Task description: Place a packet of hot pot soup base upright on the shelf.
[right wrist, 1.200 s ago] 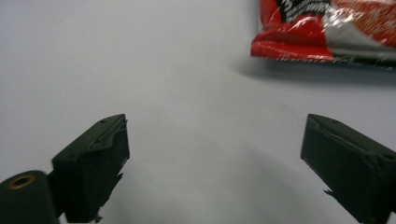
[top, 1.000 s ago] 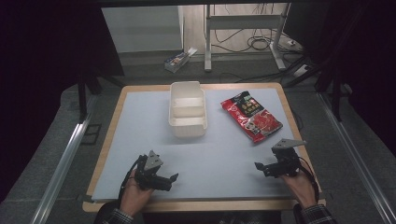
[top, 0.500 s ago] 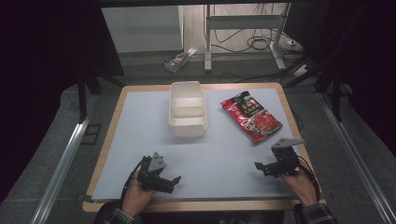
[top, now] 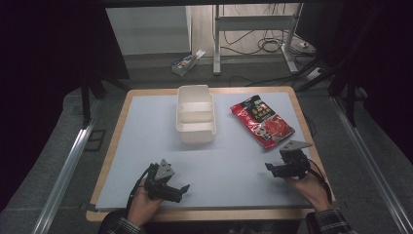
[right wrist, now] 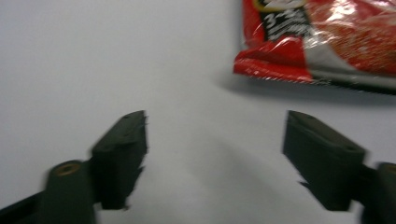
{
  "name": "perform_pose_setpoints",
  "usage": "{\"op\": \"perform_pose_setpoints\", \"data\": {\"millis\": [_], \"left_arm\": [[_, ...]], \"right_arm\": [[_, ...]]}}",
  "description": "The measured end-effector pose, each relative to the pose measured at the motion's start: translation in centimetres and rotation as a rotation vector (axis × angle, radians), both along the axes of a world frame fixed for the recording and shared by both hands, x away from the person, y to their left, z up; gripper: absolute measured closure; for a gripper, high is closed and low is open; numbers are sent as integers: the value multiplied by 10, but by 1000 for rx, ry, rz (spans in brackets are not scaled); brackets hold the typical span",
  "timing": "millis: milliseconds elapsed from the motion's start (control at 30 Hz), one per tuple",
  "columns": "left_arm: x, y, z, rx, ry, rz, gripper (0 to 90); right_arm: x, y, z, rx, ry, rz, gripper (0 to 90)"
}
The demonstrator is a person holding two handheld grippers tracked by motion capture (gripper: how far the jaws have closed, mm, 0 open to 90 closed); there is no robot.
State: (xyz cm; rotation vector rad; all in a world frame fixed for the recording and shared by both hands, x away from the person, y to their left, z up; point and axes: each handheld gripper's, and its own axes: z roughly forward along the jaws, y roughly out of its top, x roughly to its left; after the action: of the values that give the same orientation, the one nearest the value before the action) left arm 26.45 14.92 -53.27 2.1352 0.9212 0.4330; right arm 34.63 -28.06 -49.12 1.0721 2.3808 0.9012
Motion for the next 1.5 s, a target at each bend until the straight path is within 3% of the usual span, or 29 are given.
{"op": "perform_pose_setpoints", "data": {"millis": [33,67,100,167,200,300,367,467,700,967,1067,1100,1233,1500], "left_arm": [[0,0,0,0,0,0,2],[0,0,0,0,0,-2,2],[0,-1,0,-2,2,-4,2],[0,-2,0,3,2,-8,2],[0,-2,0,3,2,-8,2],[-1,-4,-1,9,3,-12,2],[-1,-4,-1,14,3,-16,3],[-1,-5,-2,27,5,-20,3],[0,-6,-2,30,6,-16,3],[0,-6,-3,37,9,-18,5],[0,-7,-3,40,10,-19,6],[0,-7,-3,41,11,-20,6],[0,-7,-3,43,13,-22,6],[0,-8,-4,52,16,-27,9]], "right_arm": [[0,0,0,0,0,0,292],[1,-1,2,11,2,-6,341],[5,-5,5,44,29,-11,446],[8,-7,6,50,45,-9,545],[8,-7,6,50,45,-9,545],[15,-7,7,14,51,28,686],[16,-7,7,12,46,35,712],[24,-6,11,-10,15,41,843],[44,-10,17,-22,1,8,888],[82,-15,27,-26,-24,-45,887],[107,-24,26,-33,-22,-101,887],[107,-24,26,-33,-22,-101,887],[135,-39,20,-31,-9,-196,886],[163,-59,12,-12,9,-290,884]]}}
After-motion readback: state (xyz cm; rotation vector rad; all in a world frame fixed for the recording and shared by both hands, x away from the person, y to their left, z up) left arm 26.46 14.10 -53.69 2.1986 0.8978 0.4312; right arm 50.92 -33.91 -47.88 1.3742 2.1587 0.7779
